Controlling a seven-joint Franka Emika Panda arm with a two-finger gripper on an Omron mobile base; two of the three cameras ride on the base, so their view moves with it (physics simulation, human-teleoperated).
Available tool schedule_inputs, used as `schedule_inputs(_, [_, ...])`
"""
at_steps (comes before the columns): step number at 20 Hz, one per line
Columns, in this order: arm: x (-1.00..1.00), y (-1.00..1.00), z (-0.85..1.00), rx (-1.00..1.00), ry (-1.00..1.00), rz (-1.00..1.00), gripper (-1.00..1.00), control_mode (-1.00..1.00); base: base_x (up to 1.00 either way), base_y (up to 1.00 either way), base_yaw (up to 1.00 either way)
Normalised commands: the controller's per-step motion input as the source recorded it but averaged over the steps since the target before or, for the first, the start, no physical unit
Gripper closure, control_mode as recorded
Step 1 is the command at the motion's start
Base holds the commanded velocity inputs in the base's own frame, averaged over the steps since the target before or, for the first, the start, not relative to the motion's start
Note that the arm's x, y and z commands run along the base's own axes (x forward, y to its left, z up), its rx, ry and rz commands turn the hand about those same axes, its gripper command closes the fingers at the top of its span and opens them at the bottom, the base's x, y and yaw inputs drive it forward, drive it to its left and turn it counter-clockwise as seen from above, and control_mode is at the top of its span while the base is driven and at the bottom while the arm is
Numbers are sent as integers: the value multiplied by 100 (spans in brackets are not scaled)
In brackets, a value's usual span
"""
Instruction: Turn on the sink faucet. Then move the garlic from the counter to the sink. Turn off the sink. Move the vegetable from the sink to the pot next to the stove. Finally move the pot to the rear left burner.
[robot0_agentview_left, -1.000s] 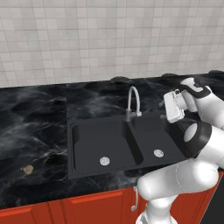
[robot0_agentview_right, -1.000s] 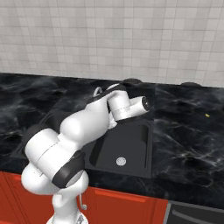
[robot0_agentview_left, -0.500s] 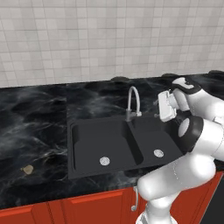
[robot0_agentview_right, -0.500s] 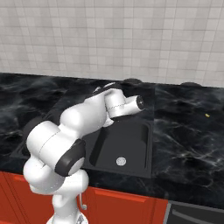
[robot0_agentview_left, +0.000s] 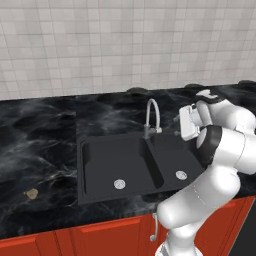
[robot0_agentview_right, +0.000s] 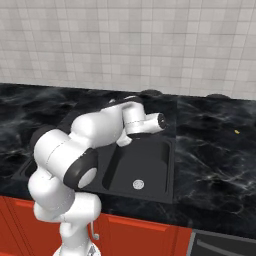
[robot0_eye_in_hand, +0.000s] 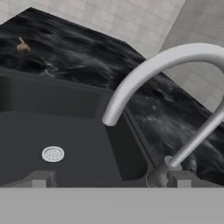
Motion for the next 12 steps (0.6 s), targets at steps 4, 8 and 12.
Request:
schedule_inputs(4, [18,0,-2,3,0,1,-100,-100,0,0,0])
schedule_inputs(8, [20,0,0,3,0,0,-100,-100,0,0,0])
schedule_inputs(12, [15,0,0,2,0,0,-100,-100,0,0,0])
